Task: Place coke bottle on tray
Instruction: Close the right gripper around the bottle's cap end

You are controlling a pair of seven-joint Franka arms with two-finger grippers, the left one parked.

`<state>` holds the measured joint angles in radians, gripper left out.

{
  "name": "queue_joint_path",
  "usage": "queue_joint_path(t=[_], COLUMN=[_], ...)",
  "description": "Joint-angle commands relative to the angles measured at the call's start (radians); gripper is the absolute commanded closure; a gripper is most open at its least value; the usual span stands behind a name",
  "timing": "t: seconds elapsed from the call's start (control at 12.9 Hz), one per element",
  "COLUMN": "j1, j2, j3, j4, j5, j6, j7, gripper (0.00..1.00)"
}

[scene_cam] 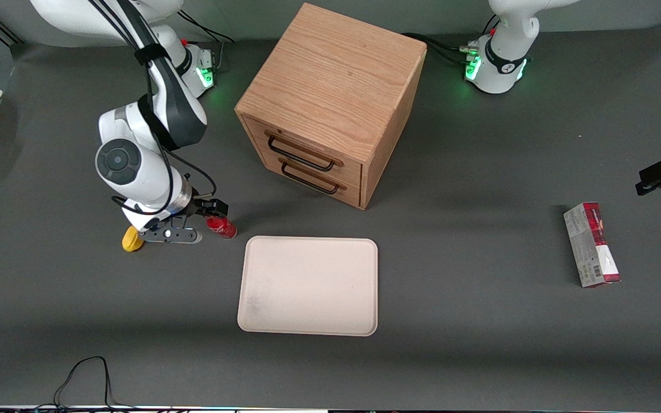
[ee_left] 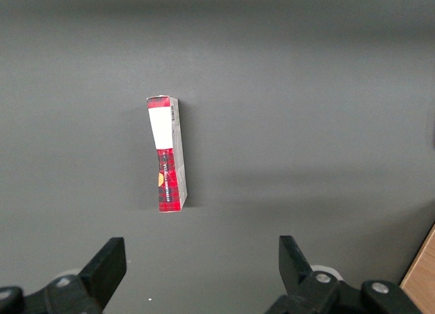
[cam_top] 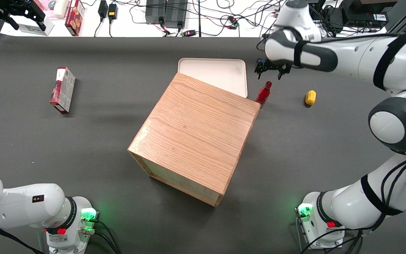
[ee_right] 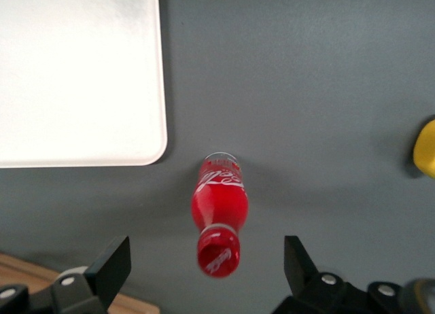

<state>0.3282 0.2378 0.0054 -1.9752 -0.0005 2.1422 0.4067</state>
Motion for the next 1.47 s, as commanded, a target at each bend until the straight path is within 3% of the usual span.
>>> queue_joint_path(t=[0.0, 0.54, 0.62, 0.7, 0.85, 1.16, 1.39], j1=[0.006, 0.008, 0.008, 0.008, 0.008, 0.008, 0.006], j2=[-0.04, -0.035, -0.035, -0.035, -0.037, -0.043, -0.045], j3=[-0.005, -0.005, -0.005, -0.005, -0.005, -0.005, -0.004], j4=[-0.097, -0.106, -0.105, -0.105, -0.103, -0.1, -0.1], j5=[-0.012, -0.012, -0.012, -0.012, -0.012, -0.012, -0.012], j6=[0.093, 0.099, 0.099, 0.099, 0.096, 0.088, 0.085], j7=[-0.02, -0.02, -0.02, -0.02, -0.019, -0.017, -0.019], gripper=[0.0, 0.01, 0.05, 0.13, 0.39, 1.0, 1.0])
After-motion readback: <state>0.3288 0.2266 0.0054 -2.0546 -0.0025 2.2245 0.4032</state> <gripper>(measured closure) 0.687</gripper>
